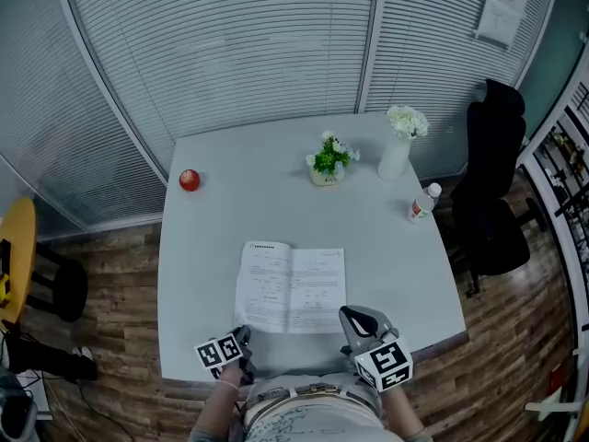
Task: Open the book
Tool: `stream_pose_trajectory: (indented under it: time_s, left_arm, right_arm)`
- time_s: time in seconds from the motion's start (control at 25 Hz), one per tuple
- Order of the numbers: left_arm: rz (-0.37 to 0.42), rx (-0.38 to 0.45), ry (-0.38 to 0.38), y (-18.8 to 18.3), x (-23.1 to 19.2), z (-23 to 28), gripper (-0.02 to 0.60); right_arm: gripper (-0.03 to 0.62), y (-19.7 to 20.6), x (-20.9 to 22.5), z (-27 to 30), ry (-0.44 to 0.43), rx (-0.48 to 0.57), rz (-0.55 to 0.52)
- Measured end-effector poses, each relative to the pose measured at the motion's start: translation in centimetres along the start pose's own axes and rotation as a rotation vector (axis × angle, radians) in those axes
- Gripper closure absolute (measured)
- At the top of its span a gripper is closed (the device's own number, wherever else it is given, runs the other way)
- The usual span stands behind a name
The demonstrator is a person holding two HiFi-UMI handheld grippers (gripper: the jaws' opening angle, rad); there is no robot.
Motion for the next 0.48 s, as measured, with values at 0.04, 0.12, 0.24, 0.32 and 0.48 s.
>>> stream_pose_trajectory:
  time_s: [0.04,0.12,0.24,0.32,0.48]
  left_arm:
    - [-0.007,0.005,0.004,0.0,0.0,-0.1,0.543]
    - [-0.023,0.023,0.007,-0.3,-0.1,-0.4,0.522]
    - [-0.033,0.046,0.003,-0.7,-0.5,-1.0,0.49]
    - [-0.033,0.059,0.001,-0.8,-0.7,-1.5,0.479]
    - [-0.022,0.093,0.013,-1.4,-0.4,-2.5,0.466]
  right_arm:
    - [0.591,0.0,0.0,0.0,-0.001,0.002,-0.001]
    - [0.591,-0.2,0.0,0.0,-0.004,0.007,-0.003]
    - [0.591,-0.3,-0.1,0.2,-0.012,0.008,-0.006]
    - [0.591,-0.3,0.0,0.2,-0.017,0.008,-0.007]
    - [0.591,-0.2,0.1,0.1,-0.022,0.004,-0.01]
Point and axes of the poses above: the fingertips, and each gripper's own axes: z forward along the fingers, x to its right, y out of its underside, the point moved 1 cm from there along -z, backward along the fingers, and after that the axes turned 11 degrees about x, right-handed, at the moved point
